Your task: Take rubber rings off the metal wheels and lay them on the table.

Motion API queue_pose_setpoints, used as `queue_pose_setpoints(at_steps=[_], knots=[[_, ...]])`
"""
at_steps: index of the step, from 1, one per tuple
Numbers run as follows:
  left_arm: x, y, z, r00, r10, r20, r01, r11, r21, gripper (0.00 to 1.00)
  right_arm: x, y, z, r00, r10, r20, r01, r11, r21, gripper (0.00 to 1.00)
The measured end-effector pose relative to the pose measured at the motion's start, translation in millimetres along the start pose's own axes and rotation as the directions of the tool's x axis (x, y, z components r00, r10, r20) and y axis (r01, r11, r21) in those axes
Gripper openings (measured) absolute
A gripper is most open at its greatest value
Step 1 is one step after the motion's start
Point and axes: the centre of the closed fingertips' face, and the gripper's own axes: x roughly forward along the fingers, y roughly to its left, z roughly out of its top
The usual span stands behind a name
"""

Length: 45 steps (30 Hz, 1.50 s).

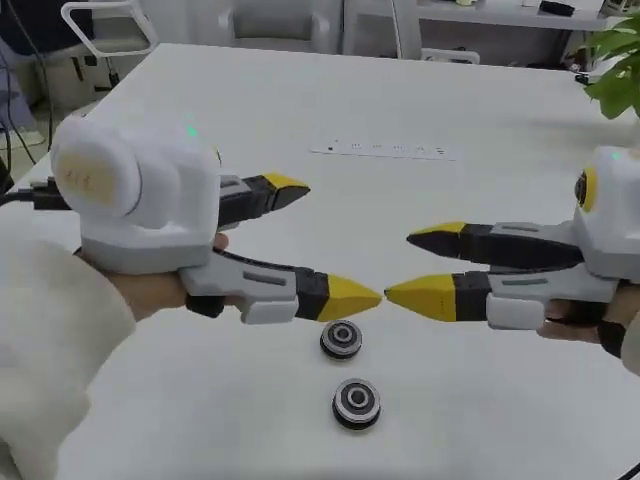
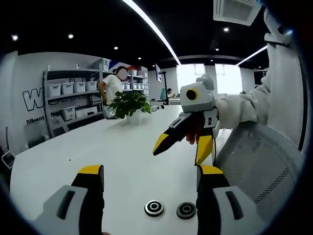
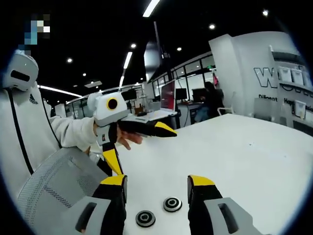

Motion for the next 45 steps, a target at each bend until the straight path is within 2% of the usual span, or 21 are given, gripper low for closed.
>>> queue_pose_setpoints(at_steps=[3, 5, 9, 10, 14, 15, 18, 22, 25, 26, 28, 32, 34, 38, 43, 44, 45], knots=[[2.3, -10.3, -7.6, 0.9994, -0.034, 0.004, 0.034, 0.999, -0.021, 0.72, 2.3, 4.4, -13.0, 0.9990, 0.016, -0.042, -0.018, 0.999, -0.033, 0.37], [3.4, -15.6, -12.3, 0.9988, -0.049, -0.004, 0.049, 0.999, -0.012, 0.71, 3.7, 5.3, -19.2, 0.9981, 0.019, -0.059, -0.021, 0.999, -0.037, 0.36], [7.9, -24.8, -25.9, 0.9963, -0.072, -0.047, 0.073, 0.997, 0.009, 0.67, 7.8, 7.7, -30.3, 0.9955, 0.027, -0.091, -0.031, 0.998, -0.048, 0.29], [9.5, -28.5, -31.6, 0.9938, -0.086, -0.071, 0.087, 0.996, 0.017, 0.64, 9.9, 8.6, -33.6, 0.9947, 0.029, -0.099, -0.034, 0.998, -0.048, 0.28], [14.3, -38.2, -47.1, 0.9853, -0.118, -0.123, 0.123, 0.992, 0.031, 0.62, 18.9, 20.8, -62.3, 0.9756, 0.071, -0.208, -0.088, 0.993, -0.073, 0.24], [14.6, -39.6, -50.0, 0.9835, -0.123, -0.133, 0.128, 0.991, 0.032, 0.61, 19.6, 22.9, -72.7, 0.9647, 0.086, -0.249, -0.109, 0.991, -0.077, 0.23], [15.4, -41.3, -58.0, 0.9790, -0.126, -0.160, 0.135, 0.990, 0.041, 0.57, 22.2, 27.5, -87.7, 0.9475, 0.097, -0.305, -0.129, 0.988, -0.085, 0.23], [17.1, -45.6, -66.3, 0.9726, -0.139, -0.187, 0.149, 0.988, 0.043, 0.55, 22.8, 26.0, -97.5, 0.9390, 0.099, -0.329, -0.132, 0.988, -0.079, 0.23], [18.9, -52.0, -73.4, 0.9644, -0.162, -0.209, 0.174, 0.984, 0.044, 0.52, 22.4, 23.9, -105.4, 0.9319, 0.091, -0.351, -0.121, 0.990, -0.066, 0.23], [19.4, -54.8, -77.0, 0.9597, -0.173, -0.222, 0.187, 0.981, 0.047, 0.51, 21.6, 24.6, -110.0, 0.9247, 0.092, -0.369, -0.125, 0.990, -0.065, 0.23], [20.6, -57.7, -81.9, 0.9540, -0.182, -0.238, 0.200, 0.978, 0.052, 0.49, 21.4, 24.7, -114.7, 0.9186, 0.091, -0.384, -0.124, 0.990, -0.060, 0.22], [21.8, -62.9, -90.0, 0.9452, -0.203, -0.256, 0.222, 0.974, 0.048, 0.41, 22.2, 24.7, -120.6, 0.9117, 0.089, -0.401, -0.123, 0.991, -0.058, 0.22], [22.3, -66.2, -96.0, 0.9366, -0.218, -0.275, 0.239, 0.970, 0.047, 0.38, 22.4, 24.6, -125.1, 0.9079, 0.090, -0.409, -0.121, 0.991, -0.051, 0.22], [24.4, -70.0, -102.4, 0.9286, -0.229, -0.292, 0.254, 0.966, 0.047, 0.31, 21.7, 24.7, -135.4, 0.8934, 0.089, -0.440, -0.121, 0.992, -0.045, 0.22], [27.0, -72.7, -110.1, 0.9235, -0.234, -0.304, 0.256, 0.966, 0.033, 0.27, 22.1, 24.6, -135.8, 0.8957, 0.086, -0.436, -0.113, 0.993, -0.036, 0.21], [27.3, -74.1, -112.8, 0.9195, -0.236, -0.314, 0.260, 0.965, 0.037, 0.26, 22.2, 24.5, -136.1, 0.8955, 0.085, -0.437, -0.112, 0.993, -0.036, 0.20], [27.4, -77.5, -116.5, 0.9098, -0.249, -0.332, 0.280, 0.959, 0.046, 0.25, 22.4, 23.7, -137.0, 0.8951, 0.081, -0.438, -0.108, 0.993, -0.037, 0.20]])
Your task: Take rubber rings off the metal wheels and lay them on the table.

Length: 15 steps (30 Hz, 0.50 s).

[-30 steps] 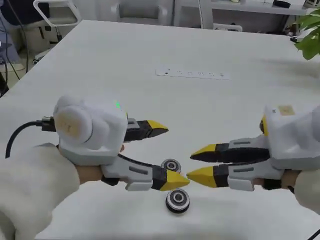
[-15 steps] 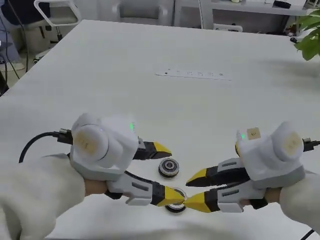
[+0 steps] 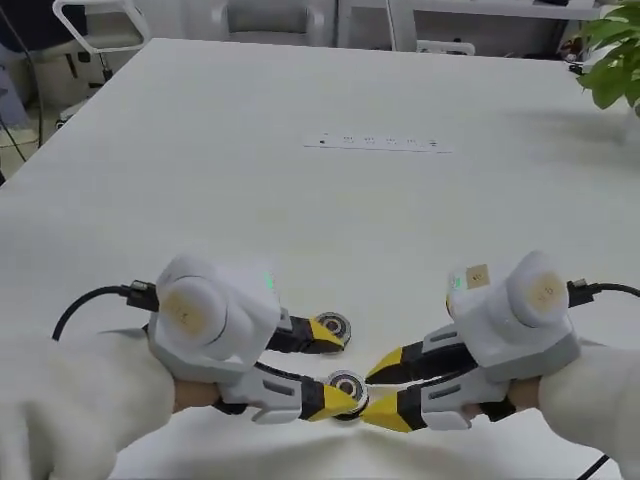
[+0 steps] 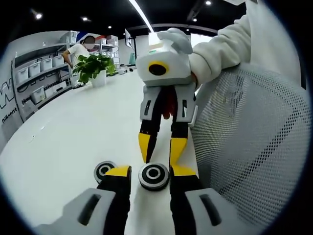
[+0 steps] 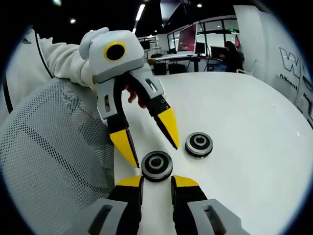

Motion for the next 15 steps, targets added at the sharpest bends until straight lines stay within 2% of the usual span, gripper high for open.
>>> queue_pose_setpoints(at_steps=[6, 15], knots=[[5.1, -3.3, -5.1, 0.9997, -0.011, -0.020, 0.011, 1.000, 0.001, 0.18, 1.2, -0.3, -2.5, 1.0000, -0.002, 0.000, 0.002, 1.000, 0.019, 0.18], [2.6, -1.3, -4.7, 0.9999, -0.012, -0.002, 0.012, 0.999, -0.053, 0.17, 1.7, 0.0, -2.1, 1.0000, -0.002, -0.001, 0.002, 1.000, 0.012, 0.16]])
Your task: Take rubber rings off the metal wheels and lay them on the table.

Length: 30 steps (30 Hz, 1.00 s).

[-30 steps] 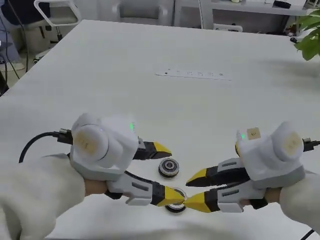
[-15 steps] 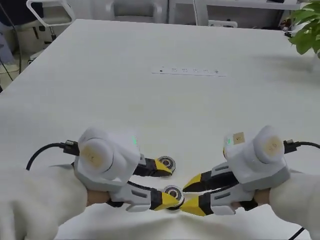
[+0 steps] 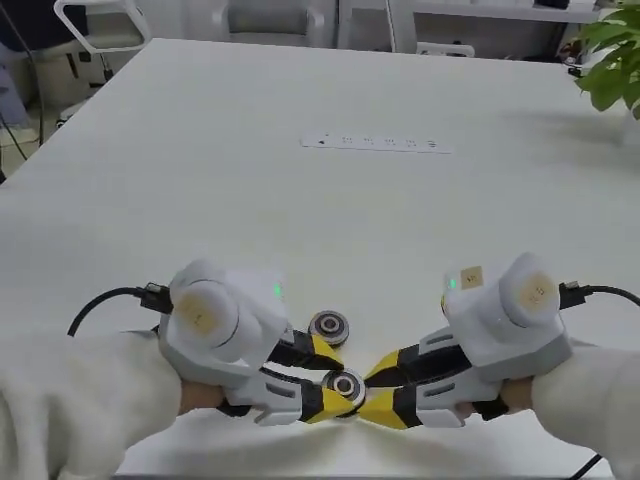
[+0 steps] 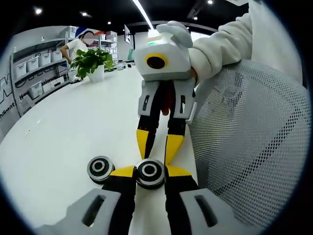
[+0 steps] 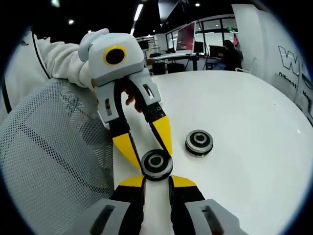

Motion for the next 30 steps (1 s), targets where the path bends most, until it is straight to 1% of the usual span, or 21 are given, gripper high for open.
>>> queue_pose_setpoints(at_steps=[4, 7, 9, 14, 16, 20, 23, 27, 30], knots=[[-0.1, 1.9, -0.4, 0.9999, 0.008, 0.007, -0.008, 1.000, -0.003, 0.10, 0.3, 0.9, -0.2, 1.0000, 0.002, 0.000, -0.002, 1.000, 0.001, 0.15], [0.4, 1.2, -0.5, 0.9999, 0.010, 0.006, -0.010, 1.000, 0.028, 0.09, 0.3, 0.5, -0.1, 1.0000, -0.001, 0.001, 0.001, 1.000, 0.001, 0.15], [0.9, -0.4, -0.8, 1.0000, -0.002, 0.004, 0.002, 1.000, 0.029, 0.08, 0.4, 0.5, 0.0, 1.0000, -0.002, 0.002, 0.002, 1.000, 0.000, 0.16], [0.9, 1.2, -1.1, 0.9999, -0.001, 0.017, 0.000, 0.999, 0.034, 0.08, 0.5, -1.4, 1.3, 0.9998, -0.017, 0.009, 0.017, 1.000, -0.002, 0.17], [1.0, 1.9, -1.1, 0.9998, 0.001, 0.020, -0.001, 0.999, 0.032, 0.08, 0.9, -0.6, 2.0, 0.9998, -0.013, 0.013, 0.013, 1.000, -0.009, 0.16], [0.5, 3.3, -0.7, 0.9998, 0.008, 0.021, -0.009, 0.999, 0.039, 0.07, 1.2, -2.3, 3.1, 0.9995, -0.028, 0.012, 0.028, 0.999, -0.019, 0.16], [0.9, 4.5, -0.2, 0.9997, 0.014, 0.022, -0.015, 0.999, 0.040, 0.07, 2.1, -4.3, 6.3, 0.9989, -0.038, 0.028, 0.039, 0.999, -0.012, 0.21], [0.9, 5.1, 0.1, 0.9995, 0.017, 0.026, -0.018, 0.999, 0.037, 0.07, 4.6, -3.6, 6.3, 0.9987, -0.049, 0.016, 0.050, 0.997, -0.060, 0.21], [0.7, 5.7, 0.0, 0.9994, 0.019, 0.029, -0.020, 0.999, 0.031, 0.08, 3.8, -4.4, 6.4, 0.9987, -0.049, 0.016, 0.050, 0.996, -0.069, 0.20]])
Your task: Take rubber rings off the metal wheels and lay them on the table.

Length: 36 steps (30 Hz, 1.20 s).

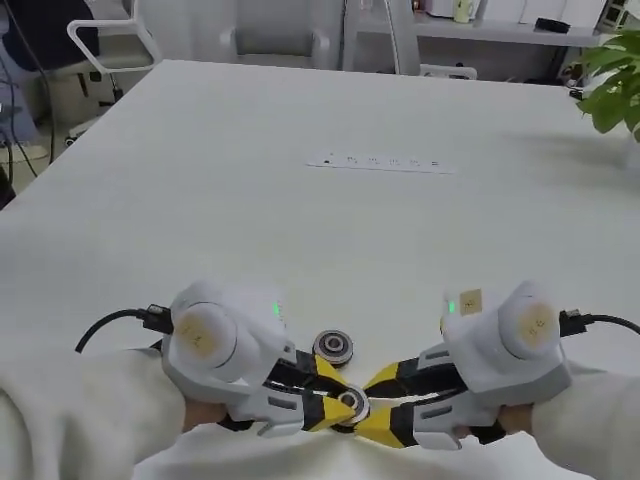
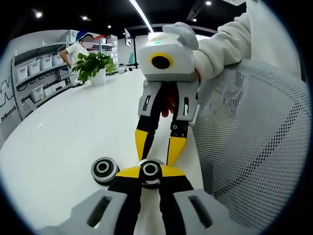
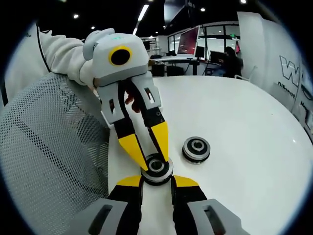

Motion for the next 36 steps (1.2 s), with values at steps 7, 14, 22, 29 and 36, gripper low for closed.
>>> queue_pose_setpoints(at_steps=[7, 14, 22, 29, 36], knots=[[-0.3, 0.4, -0.5, 1.0000, 0.002, 0.002, -0.002, 1.000, -0.008, 0.08, -3.1, -3.4, -5.7, 0.9991, -0.004, -0.041, 0.004, 1.000, -0.016, 0.08], [-0.5, 1.2, -0.8, 1.0000, 0.007, 0.003, -0.007, 1.000, -0.010, 0.08, -2.6, -4.7, -5.7, 0.9987, -0.020, -0.047, 0.018, 1.000, -0.025, 0.01], [0.2, 1.2, -0.4, 0.9999, 0.010, 0.002, -0.010, 1.000, -0.002, 0.08, -3.6, -10.2, -6.5, 0.9983, -0.034, -0.047, 0.037, 0.996, 0.076, 0.00], [0.0, 2.2, -0.1, 0.9999, 0.016, -0.001, -0.016, 1.000, 0.006, 0.08, -7.0, -14.3, -4.2, 0.9985, -0.044, -0.031, 0.048, 0.987, 0.150, 0.00], [-0.1, 3.3, -0.6, 0.9998, 0.018, 0.000, -0.018, 1.000, -0.008, 0.08, -11.1, -15.3, -4.7, 0.9995, -0.014, -0.028, 0.024, 0.911, 0.412, 0.00]])
